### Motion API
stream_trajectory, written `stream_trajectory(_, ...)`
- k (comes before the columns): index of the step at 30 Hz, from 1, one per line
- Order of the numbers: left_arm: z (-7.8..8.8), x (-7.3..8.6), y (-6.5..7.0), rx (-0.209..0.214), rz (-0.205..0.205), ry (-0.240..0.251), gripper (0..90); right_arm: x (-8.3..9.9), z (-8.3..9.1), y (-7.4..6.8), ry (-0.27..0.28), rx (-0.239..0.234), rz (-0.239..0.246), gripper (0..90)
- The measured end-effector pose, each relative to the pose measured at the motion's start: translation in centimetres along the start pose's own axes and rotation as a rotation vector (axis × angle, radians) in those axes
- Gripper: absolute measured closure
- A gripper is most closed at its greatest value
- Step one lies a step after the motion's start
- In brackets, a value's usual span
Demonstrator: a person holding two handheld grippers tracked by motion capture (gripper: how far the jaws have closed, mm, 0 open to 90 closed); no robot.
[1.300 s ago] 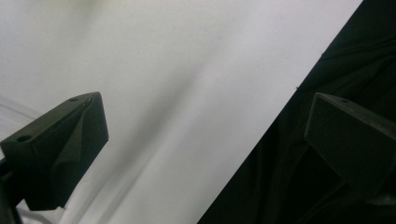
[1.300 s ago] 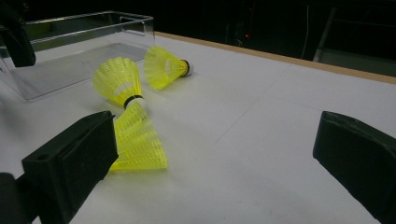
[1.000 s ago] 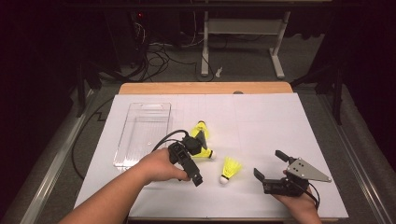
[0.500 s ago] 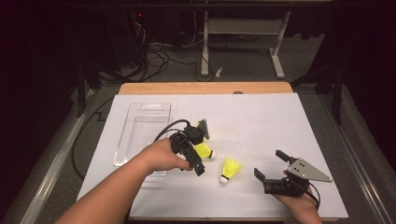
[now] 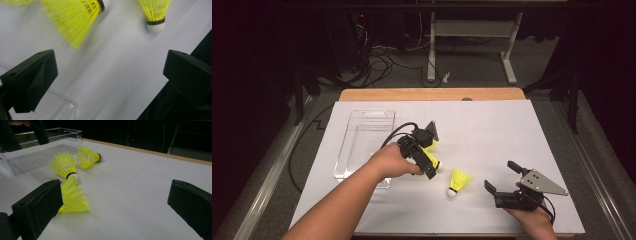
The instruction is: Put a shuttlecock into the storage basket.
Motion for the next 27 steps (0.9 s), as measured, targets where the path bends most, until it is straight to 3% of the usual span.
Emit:
stream_trajectory(3,-0.2,-0.2,-0.1,-0.008,0.001,0.009,1.4,0.0,0.0,0.0,-0.001,-0.001,0.000,0.4)
stream_trajectory(6,-0.7,-0.6,-0.7,-0.041,0.014,0.014,1.6,0.0,-0.1,0.0,-0.002,-0.002,0.001,0.4)
stream_trajectory(13,-1.1,-1.3,-1.9,-0.034,0.040,0.054,3.4,0.1,-0.1,0.0,-0.003,-0.002,0.001,0.4)
stream_trajectory(22,-1.8,-1.6,-2.4,-0.025,0.046,0.091,16.4,0.1,-0.1,0.0,-0.003,-0.002,0.001,0.4)
stream_trajectory(27,-2.2,-1.6,-2.7,-0.028,0.057,0.073,21.2,0.1,-0.1,0.0,-0.002,-0.003,0.002,0.4)
Point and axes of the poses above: each handheld gripper's, and its own axes: z roughly backward along the jaws, x roughly out of its underside, y roughly to its right, the point moved 10 cm from there along -z, roughly forward along the jaws, and after that the axes turned 4 degrees about -y, right-handed, at the moved point
